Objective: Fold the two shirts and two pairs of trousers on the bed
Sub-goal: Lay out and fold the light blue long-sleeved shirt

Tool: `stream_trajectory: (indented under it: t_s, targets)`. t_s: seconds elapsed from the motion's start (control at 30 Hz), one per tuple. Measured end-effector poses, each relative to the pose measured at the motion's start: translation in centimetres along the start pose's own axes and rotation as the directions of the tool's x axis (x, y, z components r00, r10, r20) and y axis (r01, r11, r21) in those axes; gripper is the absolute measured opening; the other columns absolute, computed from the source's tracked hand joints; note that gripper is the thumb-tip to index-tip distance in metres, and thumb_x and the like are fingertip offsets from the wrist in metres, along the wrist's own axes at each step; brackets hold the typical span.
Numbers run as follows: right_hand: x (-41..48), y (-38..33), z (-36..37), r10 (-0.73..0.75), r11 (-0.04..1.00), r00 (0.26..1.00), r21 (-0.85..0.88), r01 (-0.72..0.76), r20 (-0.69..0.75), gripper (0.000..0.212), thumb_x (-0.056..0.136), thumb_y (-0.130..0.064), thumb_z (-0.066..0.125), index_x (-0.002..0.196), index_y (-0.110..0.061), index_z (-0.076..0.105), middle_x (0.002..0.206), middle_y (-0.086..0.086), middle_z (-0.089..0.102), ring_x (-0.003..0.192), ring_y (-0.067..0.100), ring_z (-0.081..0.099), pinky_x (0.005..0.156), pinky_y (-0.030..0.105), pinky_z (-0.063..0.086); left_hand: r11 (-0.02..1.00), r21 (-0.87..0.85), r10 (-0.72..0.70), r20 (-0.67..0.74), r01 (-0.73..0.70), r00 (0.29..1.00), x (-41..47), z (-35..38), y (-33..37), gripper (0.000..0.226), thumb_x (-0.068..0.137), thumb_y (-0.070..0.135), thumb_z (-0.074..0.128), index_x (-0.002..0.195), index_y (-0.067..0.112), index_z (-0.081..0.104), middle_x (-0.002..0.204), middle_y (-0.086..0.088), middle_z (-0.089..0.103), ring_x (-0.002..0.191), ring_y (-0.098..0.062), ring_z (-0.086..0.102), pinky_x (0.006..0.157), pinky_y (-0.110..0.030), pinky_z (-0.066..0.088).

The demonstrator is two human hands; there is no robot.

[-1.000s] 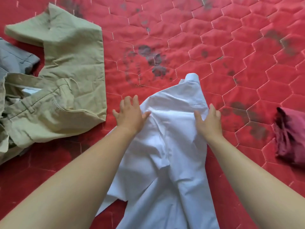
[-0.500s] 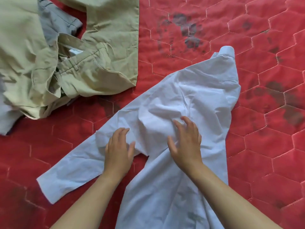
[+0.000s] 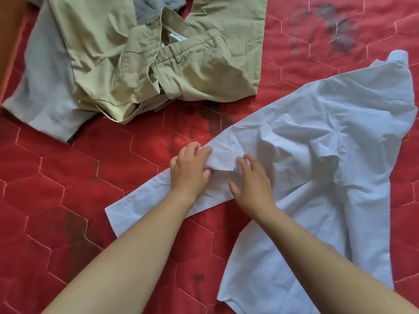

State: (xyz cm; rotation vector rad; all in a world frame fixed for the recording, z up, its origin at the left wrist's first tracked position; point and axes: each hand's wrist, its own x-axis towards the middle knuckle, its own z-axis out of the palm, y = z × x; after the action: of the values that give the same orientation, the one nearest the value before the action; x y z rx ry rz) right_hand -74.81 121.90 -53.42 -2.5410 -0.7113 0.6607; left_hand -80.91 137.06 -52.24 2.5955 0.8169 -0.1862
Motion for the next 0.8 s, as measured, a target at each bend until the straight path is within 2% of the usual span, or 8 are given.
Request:
stream_trajectory:
  t_s: [0.1, 0.23, 0.4, 0.5, 0.57, 0.67, 0.73, 0.8]
  targets:
    - [0.0, 0.4, -0.1, 0.049, 0.995, 0.998, -0.088, -0.052, -0.036, 0.07, 0.08, -0.022, 0.064, 0.142, -0.017, 0.033, 0.151, 0.004, 0.026, 0.137, 0.023, 0.025, 0.104, 0.042, 0.03, 0.981, -0.193, 0.004, -0.063, -0.016, 0.998, 0.0, -0.9, -0.1, 0.019, 0.091, 0.025, 0.052, 0.106, 0.017, 0.059, 0.106, 0.001, 0.054, 0.099, -0.022, 0.049, 0.082, -0.034, 0.034]
    - [-0.9, -0.7, -0.8, 0.068, 0.99, 0.996, -0.12, -0.075, -0.06, 0.059, 0.083, -0.024, 0.062, 0.137, -0.017, 0.042, 0.149, 0.007, 0.031, 0.135, 0.025, 0.029, 0.104, 0.042, 0.029, 0.778, -0.585, -0.252, 0.044, 0.229, 0.967, -4.0, -3.7, -1.8, 0.027, 0.095, 0.035, 0.044, 0.095, 0.011, 0.057, 0.085, -0.002, 0.06, 0.076, -0.017, 0.053, 0.064, -0.026, 0.033]
    - [-2.7, -5.4, 1.0, -0.091, 0.994, 0.996, -0.061, 0.091, -0.006, 0.04, 0.089, -0.026, 0.059, 0.127, -0.016, 0.055, 0.144, 0.01, 0.04, 0.132, 0.029, 0.037, 0.105, 0.046, 0.032, 0.629, -0.495, -0.621, 0.144, 0.599, 0.771, -9.5, -6.1, -9.4, 0.03, 0.093, 0.028, 0.048, 0.086, 0.0, 0.058, 0.086, -0.018, 0.062, 0.087, -0.034, 0.058, 0.064, -0.03, 0.03]
    - [-4.2, -6.9, 3.3, -0.157, 0.979, 0.979, -0.111, 0.171, 0.129, 0.048, 0.09, -0.032, 0.055, 0.135, -0.021, 0.046, 0.152, 0.002, 0.029, 0.141, 0.024, 0.022, 0.111, 0.048, 0.02, 0.624, -0.308, -0.638, 0.329, 0.718, 0.696, -11.5, -6.0, -12.2, 0.021, 0.089, 0.019, 0.051, 0.1, 0.001, 0.052, 0.11, -0.022, 0.06, 0.101, -0.035, 0.055, 0.07, -0.032, 0.033]
    - [-5.1, -6.6, 4.0, -0.118, 0.989, 0.986, -0.076, 0.127, 0.115, 0.049, 0.088, -0.03, 0.057, 0.135, -0.019, 0.047, 0.151, 0.004, 0.03, 0.141, 0.026, 0.023, 0.112, 0.047, 0.02, 0.686, -0.25, -0.608, 0.317, 0.683, 0.728, -11.9, -5.3, -12.5, 0.035, 0.084, 0.012, 0.053, 0.116, -0.001, 0.046, 0.123, -0.023, 0.052, 0.112, -0.036, 0.05, 0.081, -0.035, 0.037]
    - [-5.6, -5.2, 3.9, -0.067, 0.997, 0.998, -0.031, 0.067, 0.021, 0.045, 0.085, -0.022, 0.062, 0.129, -0.013, 0.054, 0.146, 0.01, 0.039, 0.135, 0.032, 0.033, 0.108, 0.047, 0.03, 0.795, -0.202, -0.572, 0.065, 0.573, 0.817, -11.2, -4.9, -11.2, 0.074, 0.075, 0.012, 0.059, 0.14, 0.008, 0.024, 0.144, -0.015, 0.028, 0.126, -0.034, 0.035, 0.098, -0.044, 0.034]
    - [-5.5, -4.0, 3.4, -0.073, 0.996, 0.997, -0.055, 0.075, 0.038, 0.045, 0.086, -0.023, 0.061, 0.129, -0.012, 0.053, 0.145, 0.01, 0.04, 0.134, 0.03, 0.036, 0.108, 0.043, 0.032, 0.927, -0.031, -0.375, -0.043, 0.374, 0.926, -10.4, -4.6, -10.1, 0.086, 0.074, 0.017, 0.061, 0.146, 0.02, 0.013, 0.151, -0.008, 0.012, 0.135, -0.029, 0.021, 0.106, -0.05, 0.025]
    - [-5.5, -3.0, 2.9, -0.094, 0.994, 0.99, -0.048, 0.099, 0.102, 0.045, 0.087, -0.026, 0.059, 0.131, -0.016, 0.051, 0.147, 0.005, 0.037, 0.134, 0.024, 0.035, 0.107, 0.034, 0.031, 0.983, 0.145, -0.123, 0.051, 0.114, 0.991, -9.8, -3.7, -9.2, 0.08, 0.08, 0.024, 0.057, 0.146, 0.029, 0.013, 0.153, -0.002, 0.005, 0.141, -0.024, 0.005, 0.111, -0.053, 0.013]
